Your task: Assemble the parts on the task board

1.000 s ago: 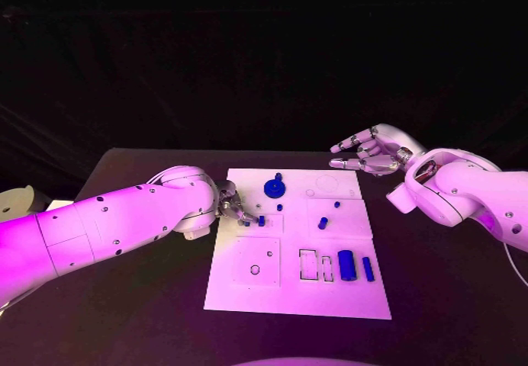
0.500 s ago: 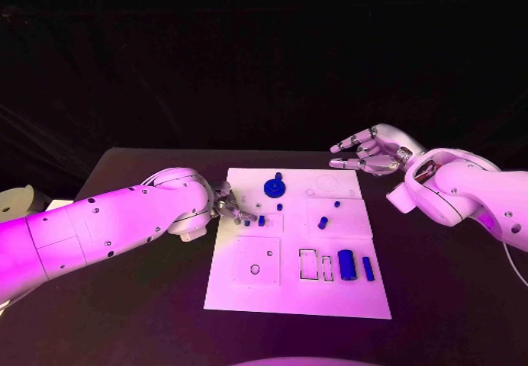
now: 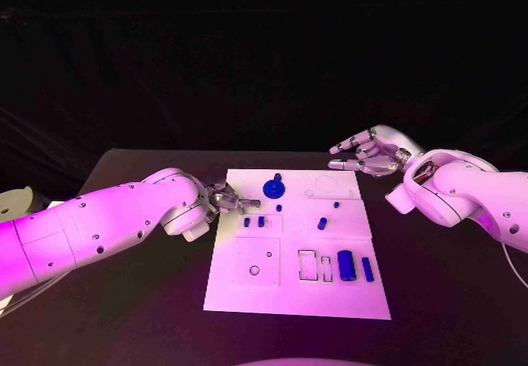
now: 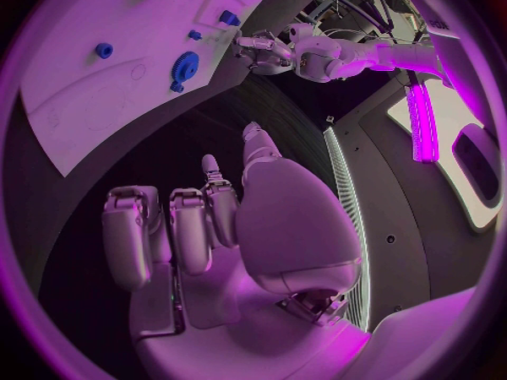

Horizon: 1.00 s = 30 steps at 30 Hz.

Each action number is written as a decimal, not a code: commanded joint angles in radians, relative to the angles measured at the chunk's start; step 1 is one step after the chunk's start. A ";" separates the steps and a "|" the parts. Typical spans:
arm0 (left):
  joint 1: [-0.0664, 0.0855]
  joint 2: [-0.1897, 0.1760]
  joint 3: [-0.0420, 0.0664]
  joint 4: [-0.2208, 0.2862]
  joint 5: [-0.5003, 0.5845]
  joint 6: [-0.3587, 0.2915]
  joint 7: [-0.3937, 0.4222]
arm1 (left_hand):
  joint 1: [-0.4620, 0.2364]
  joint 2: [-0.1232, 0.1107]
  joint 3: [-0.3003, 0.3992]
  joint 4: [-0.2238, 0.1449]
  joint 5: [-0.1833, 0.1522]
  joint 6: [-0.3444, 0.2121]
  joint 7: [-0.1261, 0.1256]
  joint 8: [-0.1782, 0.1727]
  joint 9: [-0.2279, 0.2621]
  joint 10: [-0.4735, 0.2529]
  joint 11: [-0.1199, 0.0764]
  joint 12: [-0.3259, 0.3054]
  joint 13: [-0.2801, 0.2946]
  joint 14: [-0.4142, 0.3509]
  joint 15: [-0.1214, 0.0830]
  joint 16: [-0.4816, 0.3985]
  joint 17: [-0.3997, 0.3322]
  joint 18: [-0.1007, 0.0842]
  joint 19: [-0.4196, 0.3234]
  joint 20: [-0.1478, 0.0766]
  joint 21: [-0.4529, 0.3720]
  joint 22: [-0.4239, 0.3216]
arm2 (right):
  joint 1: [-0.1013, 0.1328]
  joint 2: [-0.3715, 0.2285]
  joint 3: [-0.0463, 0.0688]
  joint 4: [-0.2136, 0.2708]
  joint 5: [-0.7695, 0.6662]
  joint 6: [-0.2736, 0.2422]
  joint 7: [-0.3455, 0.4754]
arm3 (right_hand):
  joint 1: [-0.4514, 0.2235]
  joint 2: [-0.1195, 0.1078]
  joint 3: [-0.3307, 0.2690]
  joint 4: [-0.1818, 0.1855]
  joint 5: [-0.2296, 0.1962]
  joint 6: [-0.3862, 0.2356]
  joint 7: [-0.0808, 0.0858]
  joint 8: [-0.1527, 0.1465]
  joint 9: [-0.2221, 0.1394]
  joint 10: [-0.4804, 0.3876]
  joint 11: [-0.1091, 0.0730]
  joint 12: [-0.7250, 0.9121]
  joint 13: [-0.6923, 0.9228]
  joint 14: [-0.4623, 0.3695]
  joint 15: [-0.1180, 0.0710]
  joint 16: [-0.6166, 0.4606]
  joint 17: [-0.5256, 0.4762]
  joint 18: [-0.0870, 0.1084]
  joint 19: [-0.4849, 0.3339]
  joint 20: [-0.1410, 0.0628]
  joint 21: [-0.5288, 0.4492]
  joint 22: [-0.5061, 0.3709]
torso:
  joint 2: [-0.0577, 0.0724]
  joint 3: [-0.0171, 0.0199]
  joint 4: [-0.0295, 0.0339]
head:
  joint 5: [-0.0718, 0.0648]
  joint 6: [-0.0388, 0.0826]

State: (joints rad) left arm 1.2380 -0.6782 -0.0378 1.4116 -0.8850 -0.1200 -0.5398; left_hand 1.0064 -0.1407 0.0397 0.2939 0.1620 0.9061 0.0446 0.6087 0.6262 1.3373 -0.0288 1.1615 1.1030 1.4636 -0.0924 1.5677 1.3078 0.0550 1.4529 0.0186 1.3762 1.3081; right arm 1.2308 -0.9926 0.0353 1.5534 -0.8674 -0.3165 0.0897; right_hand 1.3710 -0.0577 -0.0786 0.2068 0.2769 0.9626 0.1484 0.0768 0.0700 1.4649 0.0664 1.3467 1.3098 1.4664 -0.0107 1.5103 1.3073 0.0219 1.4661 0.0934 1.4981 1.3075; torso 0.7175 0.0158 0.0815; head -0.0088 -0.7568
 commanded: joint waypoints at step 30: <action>-0.001 0.168 -0.011 -0.132 -0.591 -0.071 0.449 | 0.414 -0.095 0.300 -0.169 -0.033 0.075 0.087 -0.394 -0.436 -0.286 0.100 -0.837 -0.908 0.010 0.079 -0.306 -0.159 0.098 -0.080 0.067 -0.560 -0.513 | -0.006 0.015 0.000 -0.007 -0.009 0.018 0.008 | 0.003 0.002 -0.003 -0.004 0.002 0.008 -0.002 0.001 0.000 0.013 -0.008 -0.003 0.148 0.080 -0.005 -0.005 0.159 0.007 0.042 -0.005 -0.004 0.145 | 0.001 0.0001 -0.0004 | -0.021 0.020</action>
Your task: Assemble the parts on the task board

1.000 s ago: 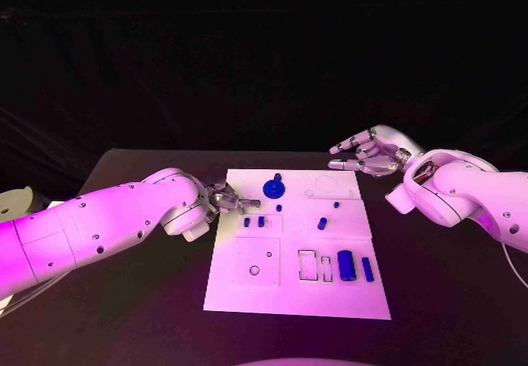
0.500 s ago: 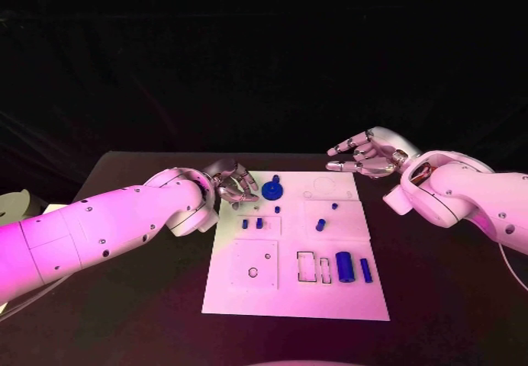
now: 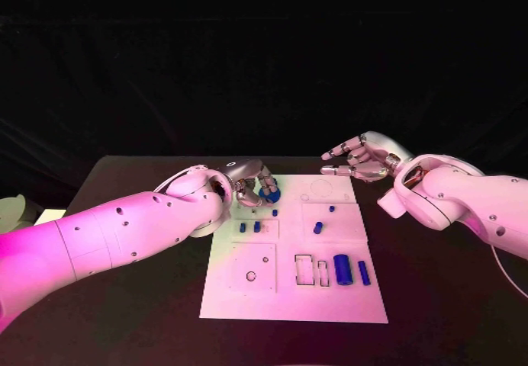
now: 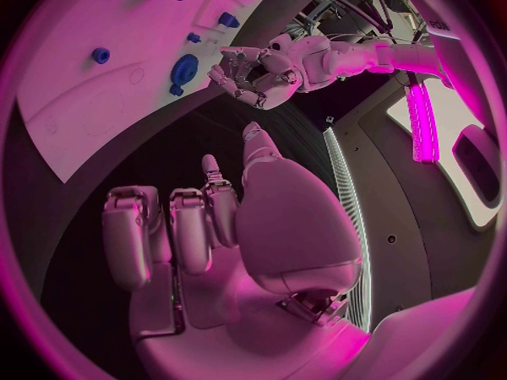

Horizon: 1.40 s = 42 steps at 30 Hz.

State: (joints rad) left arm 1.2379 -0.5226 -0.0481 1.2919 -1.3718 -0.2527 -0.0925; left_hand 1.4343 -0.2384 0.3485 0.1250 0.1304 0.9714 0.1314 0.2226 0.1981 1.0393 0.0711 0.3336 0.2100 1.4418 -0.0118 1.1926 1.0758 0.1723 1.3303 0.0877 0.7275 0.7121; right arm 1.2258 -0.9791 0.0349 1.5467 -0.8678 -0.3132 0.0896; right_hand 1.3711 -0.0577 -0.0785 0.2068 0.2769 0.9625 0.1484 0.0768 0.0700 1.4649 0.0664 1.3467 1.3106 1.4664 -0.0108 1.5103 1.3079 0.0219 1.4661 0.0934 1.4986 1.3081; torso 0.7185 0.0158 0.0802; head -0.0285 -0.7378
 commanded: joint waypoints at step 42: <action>-0.023 0.107 -0.006 -0.113 -0.121 0.160 0.010 | 0.002 0.046 0.042 -0.031 0.002 0.120 -0.008 -0.082 -0.068 0.144 -0.010 -0.157 -0.136 0.068 -0.013 0.174 0.120 -0.076 0.144 -0.015 0.422 0.421 | -0.003 0.015 0.000 -0.005 -0.008 0.017 0.010 | 0.004 0.006 -0.003 -0.006 0.003 0.009 -0.002 0.001 0.000 0.014 -0.008 0.000 0.148 0.080 -0.006 -0.004 0.160 0.007 0.042 -0.005 -0.004 0.145 | 0.000 0.0005 0.0009 | -0.005 -0.008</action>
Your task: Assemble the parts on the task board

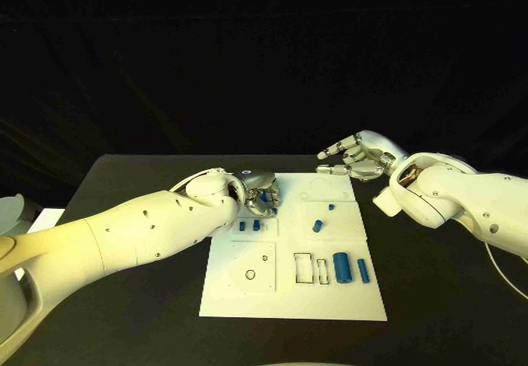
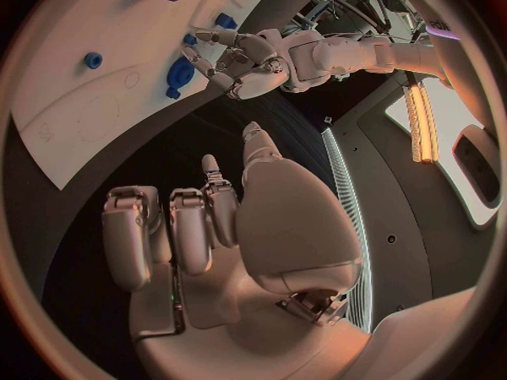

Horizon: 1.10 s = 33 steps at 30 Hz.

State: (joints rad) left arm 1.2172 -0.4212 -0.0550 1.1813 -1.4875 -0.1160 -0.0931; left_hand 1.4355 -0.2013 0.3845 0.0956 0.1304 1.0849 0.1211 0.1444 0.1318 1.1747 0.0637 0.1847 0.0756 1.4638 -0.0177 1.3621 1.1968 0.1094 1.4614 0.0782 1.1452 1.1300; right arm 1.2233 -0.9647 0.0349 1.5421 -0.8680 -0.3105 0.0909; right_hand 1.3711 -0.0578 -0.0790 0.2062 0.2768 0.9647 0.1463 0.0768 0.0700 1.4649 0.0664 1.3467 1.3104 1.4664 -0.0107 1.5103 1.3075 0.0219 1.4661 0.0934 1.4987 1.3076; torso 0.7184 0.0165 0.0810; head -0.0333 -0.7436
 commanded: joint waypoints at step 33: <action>-0.019 -0.003 0.008 -0.002 0.012 -0.046 0.010 | 0.008 0.036 0.180 -0.107 0.002 0.077 0.008 -0.029 -0.012 0.104 -0.007 -0.080 0.000 0.044 -0.011 0.030 -0.010 -0.026 0.018 -0.010 0.078 0.087 | -0.001 0.005 0.000 -0.003 -0.008 0.015 0.010 | 0.005 0.008 -0.003 -0.006 0.003 0.007 0.000 0.001 0.000 0.015 -0.008 0.002 0.149 0.081 -0.006 -0.003 0.161 0.007 0.043 -0.005 -0.004 0.147 | -0.001 -0.0001 0.0008 | -0.005 -0.001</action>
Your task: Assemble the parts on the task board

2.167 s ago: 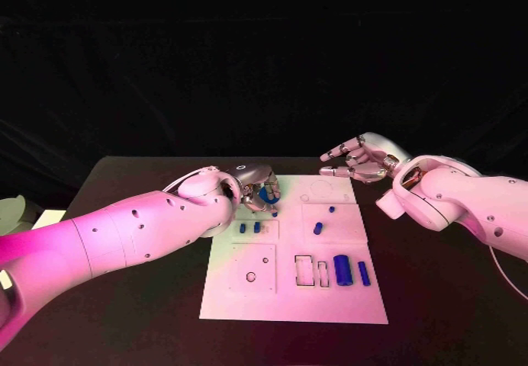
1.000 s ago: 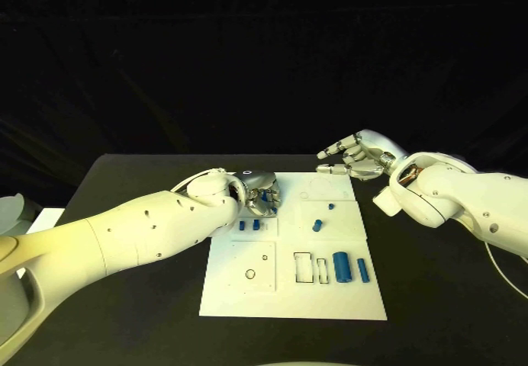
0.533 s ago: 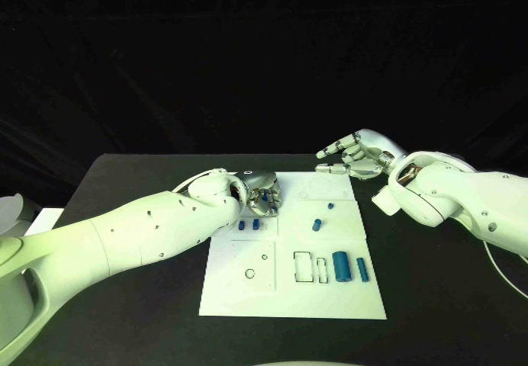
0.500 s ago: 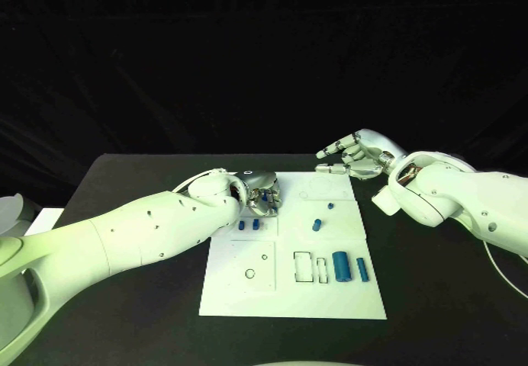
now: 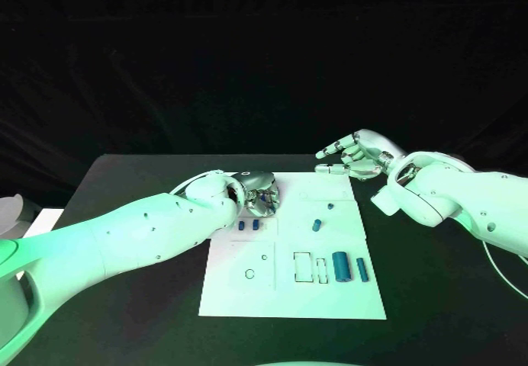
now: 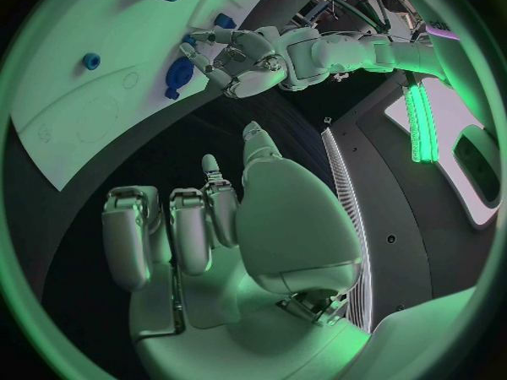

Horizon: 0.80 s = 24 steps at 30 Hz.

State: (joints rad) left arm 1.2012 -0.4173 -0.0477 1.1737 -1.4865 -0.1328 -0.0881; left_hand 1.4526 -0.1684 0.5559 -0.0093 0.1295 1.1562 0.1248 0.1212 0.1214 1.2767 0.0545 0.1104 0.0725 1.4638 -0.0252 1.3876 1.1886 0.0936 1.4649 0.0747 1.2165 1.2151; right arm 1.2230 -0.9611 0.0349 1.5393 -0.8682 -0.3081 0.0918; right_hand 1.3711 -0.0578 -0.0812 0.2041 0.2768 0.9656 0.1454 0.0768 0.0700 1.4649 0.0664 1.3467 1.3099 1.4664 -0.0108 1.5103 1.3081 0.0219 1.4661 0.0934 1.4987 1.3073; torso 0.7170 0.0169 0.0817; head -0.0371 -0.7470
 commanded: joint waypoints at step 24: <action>0.010 -0.164 0.038 0.148 0.073 -0.057 -0.010 | -0.035 -0.011 0.032 -0.023 0.001 0.009 0.009 -0.019 -0.006 0.008 0.007 -0.027 0.004 0.042 0.001 0.008 -0.007 -0.012 0.013 -0.002 0.018 0.016 | -0.002 -0.002 0.000 -0.004 -0.008 0.011 0.010 | 0.005 0.008 -0.001 -0.004 0.003 0.006 0.001 0.001 0.000 0.015 -0.008 0.002 0.150 0.081 -0.006 -0.003 0.161 0.007 0.043 -0.005 -0.004 0.147 | -0.003 -0.0006 0.0059 | 0.000 0.006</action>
State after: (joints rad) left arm 1.2103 -0.5808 -0.0106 1.3184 -1.4300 -0.2023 -0.0888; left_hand 1.4292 -0.1811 0.5833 -0.0312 0.1294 1.1631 0.1317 0.1072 0.1152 1.2795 0.0588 0.0870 0.0746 1.4638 -0.0251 1.3915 1.1823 0.0934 1.4649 0.0747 1.2305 1.2298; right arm 1.2221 -0.9628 0.0349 1.5355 -0.8682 -0.3081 0.0927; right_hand 1.3711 -0.0578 -0.0811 0.2041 0.2768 0.9656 0.1454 0.0768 0.0700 1.4649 0.0664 1.3467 1.3105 1.4664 -0.0108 1.5103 1.3078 0.0219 1.4661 0.0934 1.4987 1.3079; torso 0.7142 0.0170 0.0875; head -0.0378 -0.7402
